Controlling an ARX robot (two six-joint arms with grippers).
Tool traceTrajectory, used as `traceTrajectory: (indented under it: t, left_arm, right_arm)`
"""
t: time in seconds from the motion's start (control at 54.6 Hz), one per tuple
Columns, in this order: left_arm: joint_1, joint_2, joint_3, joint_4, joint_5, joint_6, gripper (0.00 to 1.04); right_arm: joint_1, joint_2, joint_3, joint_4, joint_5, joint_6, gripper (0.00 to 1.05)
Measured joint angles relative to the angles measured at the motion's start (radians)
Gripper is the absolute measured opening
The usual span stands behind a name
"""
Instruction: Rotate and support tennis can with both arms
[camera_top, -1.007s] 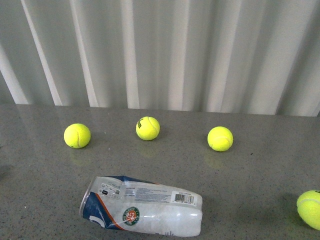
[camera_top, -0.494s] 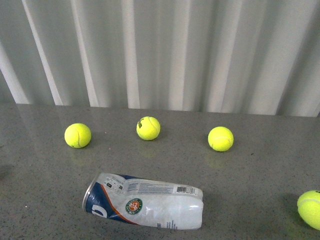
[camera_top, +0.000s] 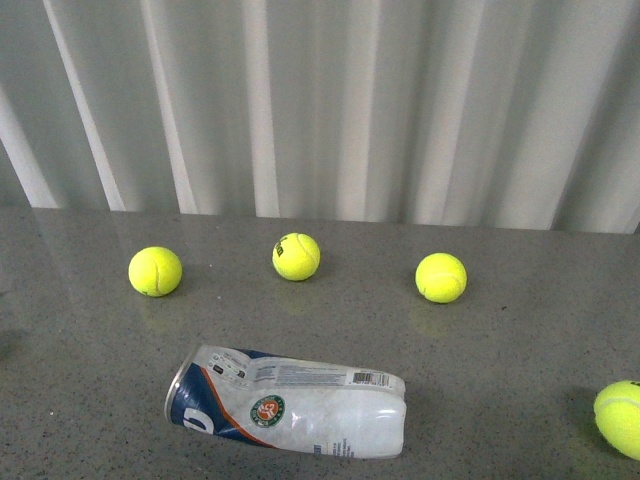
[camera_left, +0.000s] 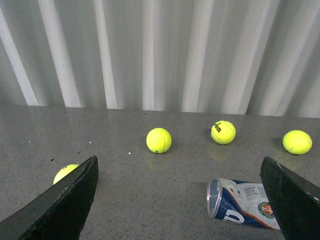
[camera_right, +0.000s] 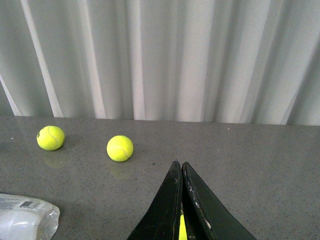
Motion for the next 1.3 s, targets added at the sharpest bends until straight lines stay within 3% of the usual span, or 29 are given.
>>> traceTrajectory:
  t: [0.165,0.275,0.549,0.714,0.769,0.824,1.025,1.117,1.3]
  left_arm:
    - [0.000,0.000,0.000,0.000,0.000,0.000,0.98]
    - [0.000,0.000,0.000,0.000,0.000,0.000,0.98]
    - [0.000,0.000,0.000,0.000,0.000,0.000,0.98]
    - [0.001,0.000,0.000,0.000,0.007,-0.002,0.98]
    - [0.029,0.043,0.001,0.034,0.140,-0.014,0.98]
    - [0.027,0.137,0.003,0.130,0.235,0.001,0.98]
    - [-0.019,0.856,0.179,0.697,0.312,0.029,0.98]
    - [-0.034,1.166,0.334,0.773,0.315,0.045,0.98]
    - [-0.056,1.737,0.640,0.644,0.345,0.080,0.98]
  right_arm:
    - [0.000,-0.040,0.000,-0.040,0.000,0.000,0.03]
    - [0.000,-0.178,0.000,-0.210,0.000,0.001,0.03]
    - [0.000,-0.212,0.000,-0.219,0.000,0.000,0.03]
    - [0.000,-0.212,0.000,-0.219,0.000,0.001,0.30]
    - [0.000,-0.212,0.000,-0.219,0.000,0.001,0.39]
    - [0.000,-0.212,0.000,-0.219,-0.001,0.000,0.49]
    - [0.000,-0.213,0.000,-0.219,-0.001,0.001,0.83]
    - [0.000,-0.213,0.000,-0.219,-0.001,0.001,0.98]
    - [0.000,-0.213,0.000,-0.219,0.000,0.001,0.97]
